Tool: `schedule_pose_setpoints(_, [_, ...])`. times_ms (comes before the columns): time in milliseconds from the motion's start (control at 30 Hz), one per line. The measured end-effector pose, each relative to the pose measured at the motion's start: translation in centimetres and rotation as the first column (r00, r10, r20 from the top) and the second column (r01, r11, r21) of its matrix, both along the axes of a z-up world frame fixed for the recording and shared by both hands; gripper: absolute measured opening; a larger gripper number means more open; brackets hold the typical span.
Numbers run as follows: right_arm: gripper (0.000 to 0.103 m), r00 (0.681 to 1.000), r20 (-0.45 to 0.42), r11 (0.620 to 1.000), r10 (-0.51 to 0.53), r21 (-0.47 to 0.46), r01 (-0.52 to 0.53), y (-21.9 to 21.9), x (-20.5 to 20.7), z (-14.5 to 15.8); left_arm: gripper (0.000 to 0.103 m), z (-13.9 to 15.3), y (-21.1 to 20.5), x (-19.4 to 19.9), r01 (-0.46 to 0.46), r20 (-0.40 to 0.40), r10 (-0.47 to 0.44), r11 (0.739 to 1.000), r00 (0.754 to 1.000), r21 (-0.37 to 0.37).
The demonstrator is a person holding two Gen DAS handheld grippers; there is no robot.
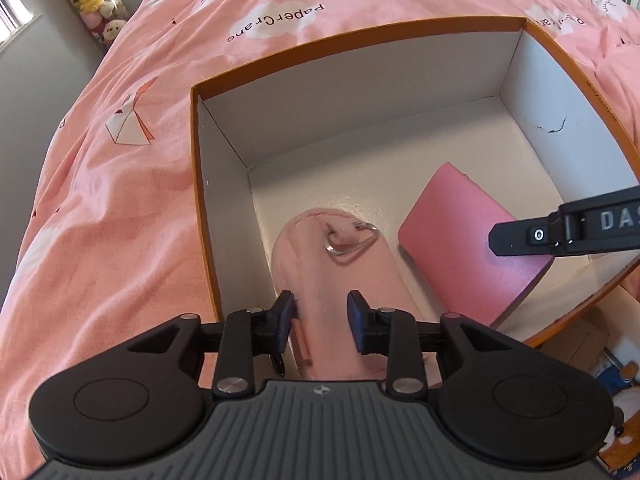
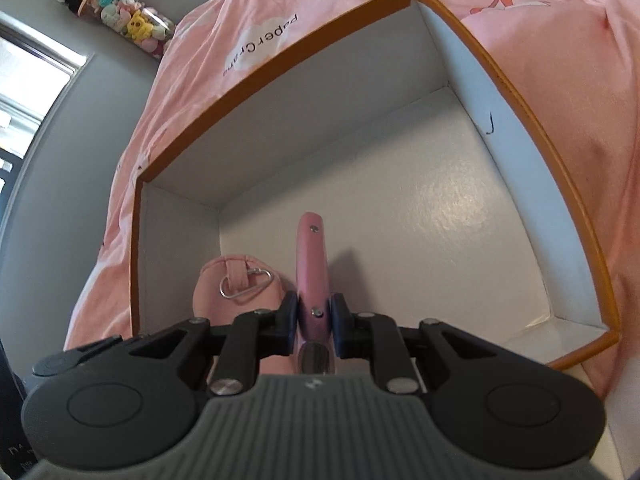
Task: Organize objects
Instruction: 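Lift the pink pouch and pink wallet and carry both into the orange box, then open the right tool on the wallet while the left tool releases the pouch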
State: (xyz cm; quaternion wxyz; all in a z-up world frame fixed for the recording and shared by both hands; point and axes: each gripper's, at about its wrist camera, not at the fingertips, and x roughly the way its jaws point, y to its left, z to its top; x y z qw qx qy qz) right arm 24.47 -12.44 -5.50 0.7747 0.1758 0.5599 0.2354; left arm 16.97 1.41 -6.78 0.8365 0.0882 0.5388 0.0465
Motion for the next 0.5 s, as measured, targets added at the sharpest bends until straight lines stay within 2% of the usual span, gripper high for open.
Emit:
schedule_pose_setpoints(33, [0.02,1.0,-0.002,0.999,0.02,-0.032,-0.02,0.3,0.2,-0.1,0.043,0.2,0.2,-0.1,-0.002,0.006,0.002,1.0,1.0,-0.007])
schedule_pose_setpoints(267, [0.022,0.992,-0.023,0.977,0.125,-0.172,-0.127,2.5,0.8,-1.1,0.043,2.8,2.0,-1.0,-0.006,0.081,0.014,0.995,0.997,-0.099])
schedule_pose_setpoints(500, [0.023,0.981,-0.051,0.957,0.188,-0.217,-0.194,4.7,1.0,-2.7,0.044,5.1,3.4,-1.7,-0.017,0.143,0.036,0.991,0.989,-0.132])
